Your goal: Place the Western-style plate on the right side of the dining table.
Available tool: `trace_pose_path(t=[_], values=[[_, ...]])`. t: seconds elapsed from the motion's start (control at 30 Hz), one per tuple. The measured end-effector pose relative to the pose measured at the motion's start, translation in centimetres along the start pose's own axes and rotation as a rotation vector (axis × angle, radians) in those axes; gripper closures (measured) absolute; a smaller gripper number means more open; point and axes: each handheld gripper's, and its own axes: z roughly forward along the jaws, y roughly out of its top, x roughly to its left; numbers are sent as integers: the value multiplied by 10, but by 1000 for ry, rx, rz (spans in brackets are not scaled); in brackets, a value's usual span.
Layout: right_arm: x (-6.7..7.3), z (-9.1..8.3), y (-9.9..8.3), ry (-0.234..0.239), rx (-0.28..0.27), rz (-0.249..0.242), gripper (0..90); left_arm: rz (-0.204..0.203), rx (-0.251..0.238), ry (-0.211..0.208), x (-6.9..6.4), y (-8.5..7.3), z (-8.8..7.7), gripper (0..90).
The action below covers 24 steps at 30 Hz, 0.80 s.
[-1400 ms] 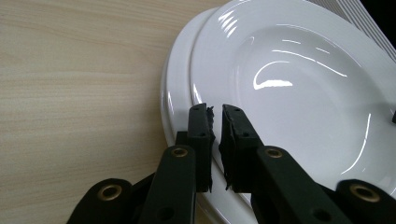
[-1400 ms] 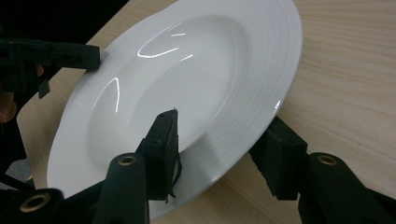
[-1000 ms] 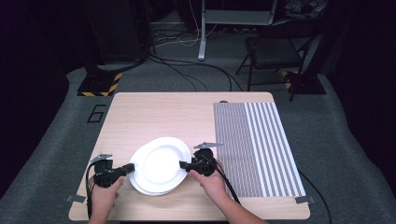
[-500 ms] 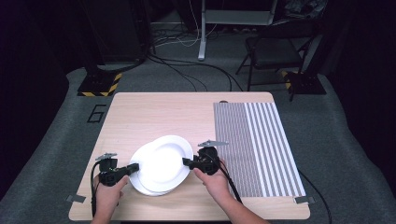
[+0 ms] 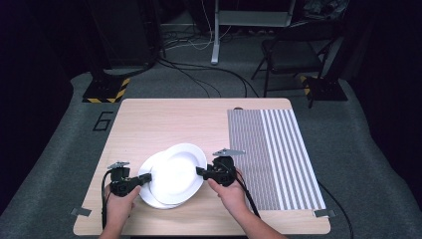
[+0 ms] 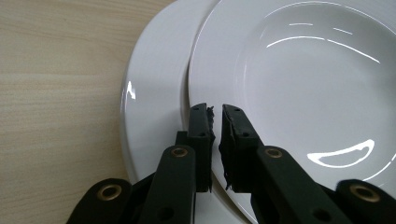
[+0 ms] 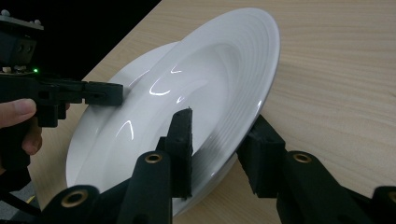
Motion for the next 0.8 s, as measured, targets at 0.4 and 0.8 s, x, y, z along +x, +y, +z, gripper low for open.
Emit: trace_pose_path(t=[0.4, 0.8], values=[[-2, -6, 0, -20, -13, 6, 659, 12, 49, 17, -9, 4, 10, 733], [-4, -14, -2, -27, -39, 23, 600, 24, 49, -10, -12, 3, 16, 635]])
